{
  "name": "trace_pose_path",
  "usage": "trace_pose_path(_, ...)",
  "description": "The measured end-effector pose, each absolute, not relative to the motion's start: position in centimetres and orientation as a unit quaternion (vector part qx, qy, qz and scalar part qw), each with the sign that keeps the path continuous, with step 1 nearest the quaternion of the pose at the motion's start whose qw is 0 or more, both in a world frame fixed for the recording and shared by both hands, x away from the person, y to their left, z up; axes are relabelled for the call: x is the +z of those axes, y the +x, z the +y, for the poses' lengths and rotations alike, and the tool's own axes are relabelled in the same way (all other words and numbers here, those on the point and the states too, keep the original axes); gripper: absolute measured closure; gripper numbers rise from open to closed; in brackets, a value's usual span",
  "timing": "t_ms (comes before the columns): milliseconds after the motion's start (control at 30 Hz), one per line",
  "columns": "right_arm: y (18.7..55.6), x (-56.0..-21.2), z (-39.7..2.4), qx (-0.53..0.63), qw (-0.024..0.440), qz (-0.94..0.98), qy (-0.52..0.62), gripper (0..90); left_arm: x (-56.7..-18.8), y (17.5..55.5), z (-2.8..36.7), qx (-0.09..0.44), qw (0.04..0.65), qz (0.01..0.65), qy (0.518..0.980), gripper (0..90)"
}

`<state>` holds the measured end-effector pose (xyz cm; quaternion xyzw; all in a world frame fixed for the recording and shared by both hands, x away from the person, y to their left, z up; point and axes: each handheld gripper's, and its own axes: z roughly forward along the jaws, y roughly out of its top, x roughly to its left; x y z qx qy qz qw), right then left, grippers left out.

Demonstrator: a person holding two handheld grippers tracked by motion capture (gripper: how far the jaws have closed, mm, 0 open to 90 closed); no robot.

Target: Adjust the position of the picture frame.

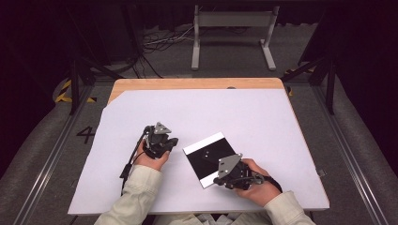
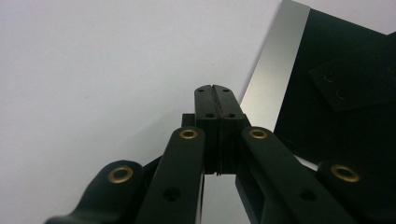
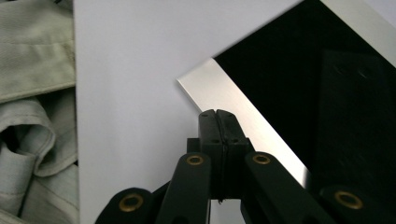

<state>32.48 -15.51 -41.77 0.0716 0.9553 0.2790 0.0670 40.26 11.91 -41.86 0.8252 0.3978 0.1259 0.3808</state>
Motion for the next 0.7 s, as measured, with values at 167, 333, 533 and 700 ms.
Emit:
trace_pose_path(167, 32.2, -42.9, -13.2, 0.269, 0.058, 0.96, 0.041, 90.0, -41.8, 39.9, 12.6, 0.128, 0.383, 0.399, 0.823, 90.0)
trace_pose_path(333, 31.9, -42.9, -12.2, 0.271, 0.076, 0.959, 0.034, 90.0, -41.8, 39.7, 12.7, 0.125, 0.384, 0.395, 0.825, 90.0)
trace_pose_path(533, 32.7, -43.2, -11.5, 0.277, 0.097, 0.954, 0.056, 90.0, -41.7, 39.5, 12.6, 0.122, 0.387, 0.395, 0.825, 89.9)
trace_pose_path(700, 33.7, -43.4, -11.5, 0.295, 0.091, 0.948, 0.081, 90.0, -41.8, 39.5, 12.5, 0.12, 0.386, 0.393, 0.826, 89.9)
